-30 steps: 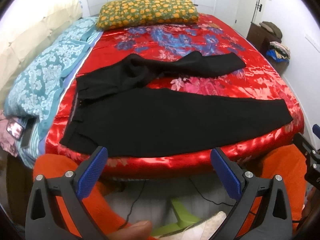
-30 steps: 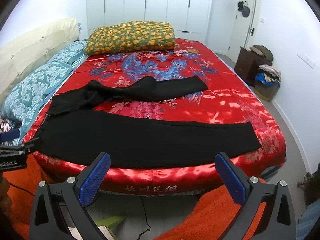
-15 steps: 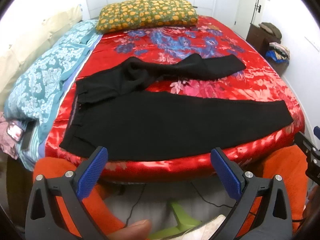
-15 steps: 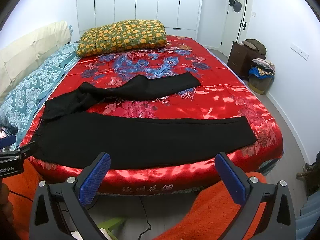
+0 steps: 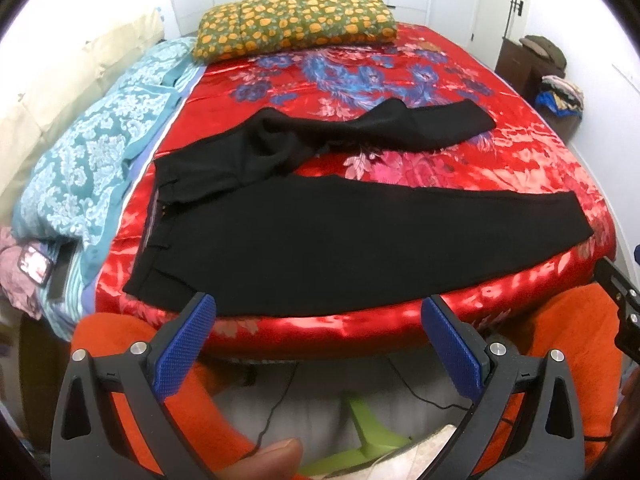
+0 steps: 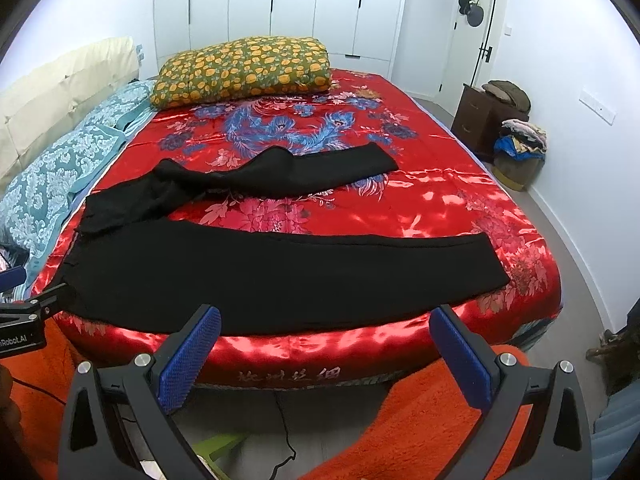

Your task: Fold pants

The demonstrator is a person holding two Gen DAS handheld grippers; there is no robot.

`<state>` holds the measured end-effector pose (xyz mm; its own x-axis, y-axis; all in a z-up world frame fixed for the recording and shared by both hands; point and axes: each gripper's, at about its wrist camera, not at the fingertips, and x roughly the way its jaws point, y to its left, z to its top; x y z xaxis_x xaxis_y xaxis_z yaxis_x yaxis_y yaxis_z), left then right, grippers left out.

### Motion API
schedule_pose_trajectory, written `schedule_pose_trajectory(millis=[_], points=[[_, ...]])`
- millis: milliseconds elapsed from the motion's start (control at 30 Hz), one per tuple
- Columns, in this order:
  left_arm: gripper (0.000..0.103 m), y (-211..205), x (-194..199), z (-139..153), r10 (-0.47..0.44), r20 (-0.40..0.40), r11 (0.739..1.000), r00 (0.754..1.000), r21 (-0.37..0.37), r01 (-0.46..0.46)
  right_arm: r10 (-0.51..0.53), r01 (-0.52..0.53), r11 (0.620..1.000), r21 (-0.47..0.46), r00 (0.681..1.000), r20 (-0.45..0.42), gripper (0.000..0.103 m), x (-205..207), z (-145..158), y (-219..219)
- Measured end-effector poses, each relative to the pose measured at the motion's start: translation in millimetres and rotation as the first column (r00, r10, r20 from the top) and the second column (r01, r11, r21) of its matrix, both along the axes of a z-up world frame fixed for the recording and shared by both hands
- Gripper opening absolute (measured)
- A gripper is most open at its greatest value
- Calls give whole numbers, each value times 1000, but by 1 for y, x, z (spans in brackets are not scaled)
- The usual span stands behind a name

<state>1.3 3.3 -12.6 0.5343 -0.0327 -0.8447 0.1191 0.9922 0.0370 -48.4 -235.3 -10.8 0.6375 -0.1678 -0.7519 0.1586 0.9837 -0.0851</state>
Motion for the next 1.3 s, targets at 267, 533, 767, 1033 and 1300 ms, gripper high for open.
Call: schedule_pose_trajectory(millis=[267, 533, 767, 1033, 1300], points=[[102, 2, 0, 0, 1, -1, 1000, 1000, -7, -1, 11, -11, 1000, -19, 1000, -1, 103, 1, -1, 2], [103, 0, -9, 8, -61, 10, 998, 998, 14, 60, 66, -66, 998, 3, 998, -15, 103, -1, 2, 13], [103, 3, -25, 21, -88, 45, 996, 995, 25, 87, 155, -157, 986, -57, 987, -29, 103, -6, 8, 42], [103, 11, -40, 33, -70, 79, 998, 994, 10, 69, 219, -219, 972, -83, 976, -2, 103, -24, 16, 67], [103, 8, -62, 46, -91, 123, 996, 988, 17, 90, 205, -202, 975, -90, 978, 29, 103, -46, 28, 66]])
